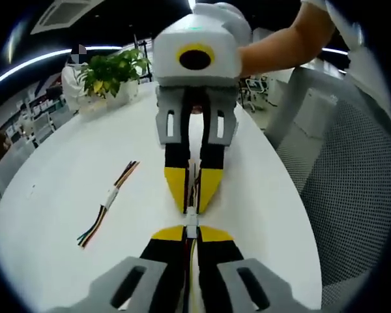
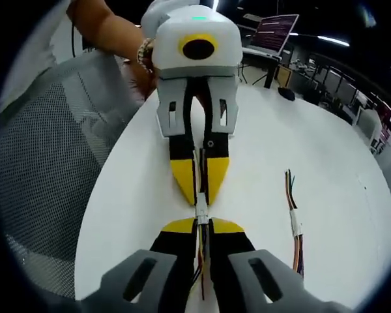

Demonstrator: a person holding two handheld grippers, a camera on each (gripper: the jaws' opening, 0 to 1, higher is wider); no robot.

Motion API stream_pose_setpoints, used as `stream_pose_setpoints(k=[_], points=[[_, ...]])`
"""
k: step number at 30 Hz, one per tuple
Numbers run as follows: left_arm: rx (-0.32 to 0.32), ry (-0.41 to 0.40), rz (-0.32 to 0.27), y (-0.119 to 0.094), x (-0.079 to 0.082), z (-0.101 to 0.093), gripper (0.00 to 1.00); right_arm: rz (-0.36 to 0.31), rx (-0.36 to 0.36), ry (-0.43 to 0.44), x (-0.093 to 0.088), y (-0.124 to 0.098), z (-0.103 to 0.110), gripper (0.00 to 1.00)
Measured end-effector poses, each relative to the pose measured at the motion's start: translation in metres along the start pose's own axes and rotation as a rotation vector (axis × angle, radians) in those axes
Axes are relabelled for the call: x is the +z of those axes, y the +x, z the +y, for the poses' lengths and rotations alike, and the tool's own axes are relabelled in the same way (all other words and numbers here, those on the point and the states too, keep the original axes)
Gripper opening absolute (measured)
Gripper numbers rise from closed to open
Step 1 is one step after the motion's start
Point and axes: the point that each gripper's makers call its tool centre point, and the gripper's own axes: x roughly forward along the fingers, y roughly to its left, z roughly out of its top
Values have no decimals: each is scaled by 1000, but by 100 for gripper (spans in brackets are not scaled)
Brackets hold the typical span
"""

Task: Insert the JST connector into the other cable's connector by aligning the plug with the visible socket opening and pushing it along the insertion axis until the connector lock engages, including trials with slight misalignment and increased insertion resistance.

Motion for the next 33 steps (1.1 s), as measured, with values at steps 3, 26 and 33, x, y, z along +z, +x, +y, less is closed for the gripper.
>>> stream_pose_setpoints(k=[3, 26, 33], points=[[8, 2, -7, -1, 2, 2, 0, -8, -5, 14, 1, -2, -3, 3], [98, -107, -21, 10, 3, 59, 11, 19, -103, 50, -24, -7, -58, 4], [105, -137, -29, 6, 2, 56, 13, -1, -107, 83, -25, -10, -56, 5]])
